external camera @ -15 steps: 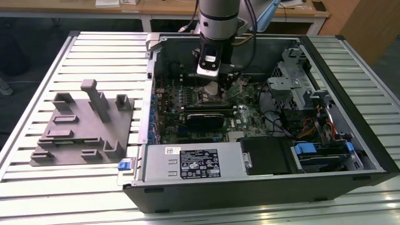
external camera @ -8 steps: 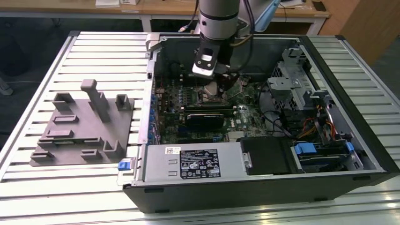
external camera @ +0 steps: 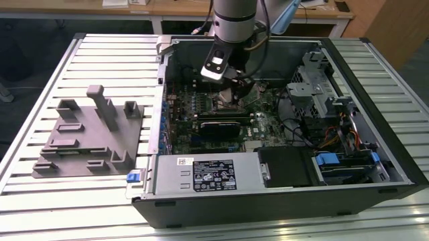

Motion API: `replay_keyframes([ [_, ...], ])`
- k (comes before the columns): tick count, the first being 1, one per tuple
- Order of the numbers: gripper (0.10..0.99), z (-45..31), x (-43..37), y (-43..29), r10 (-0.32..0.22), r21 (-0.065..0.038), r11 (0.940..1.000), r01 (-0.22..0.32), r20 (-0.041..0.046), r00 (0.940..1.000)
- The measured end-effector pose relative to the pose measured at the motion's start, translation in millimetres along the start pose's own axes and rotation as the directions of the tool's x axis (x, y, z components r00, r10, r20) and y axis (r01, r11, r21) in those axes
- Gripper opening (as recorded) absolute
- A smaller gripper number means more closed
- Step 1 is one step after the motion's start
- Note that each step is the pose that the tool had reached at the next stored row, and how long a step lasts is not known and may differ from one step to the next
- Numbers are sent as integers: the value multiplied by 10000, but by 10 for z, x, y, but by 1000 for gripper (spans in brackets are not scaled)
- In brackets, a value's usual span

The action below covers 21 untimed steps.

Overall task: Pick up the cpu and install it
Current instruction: 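Place the cpu into insertion slot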

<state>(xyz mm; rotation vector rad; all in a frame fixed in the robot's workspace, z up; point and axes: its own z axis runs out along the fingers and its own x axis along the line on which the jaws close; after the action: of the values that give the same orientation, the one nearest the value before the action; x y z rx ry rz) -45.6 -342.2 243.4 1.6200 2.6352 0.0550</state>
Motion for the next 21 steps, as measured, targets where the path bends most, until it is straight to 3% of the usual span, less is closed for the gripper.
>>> replay_keyframes([
  [6, 541, 2, 0, 0, 1089, 21, 9940, -1090, 62, 9940],
  [11, 541, 5, 0, 0, 1986, 33, 9801, -1987, 114, 9800],
  [16, 541, 11, 0, -1, 2861, 42, 9581, -2862, 169, 9580],
  [21, 541, 25, 1, -1, 3713, 43, 9284, -3715, 222, 9282],
])
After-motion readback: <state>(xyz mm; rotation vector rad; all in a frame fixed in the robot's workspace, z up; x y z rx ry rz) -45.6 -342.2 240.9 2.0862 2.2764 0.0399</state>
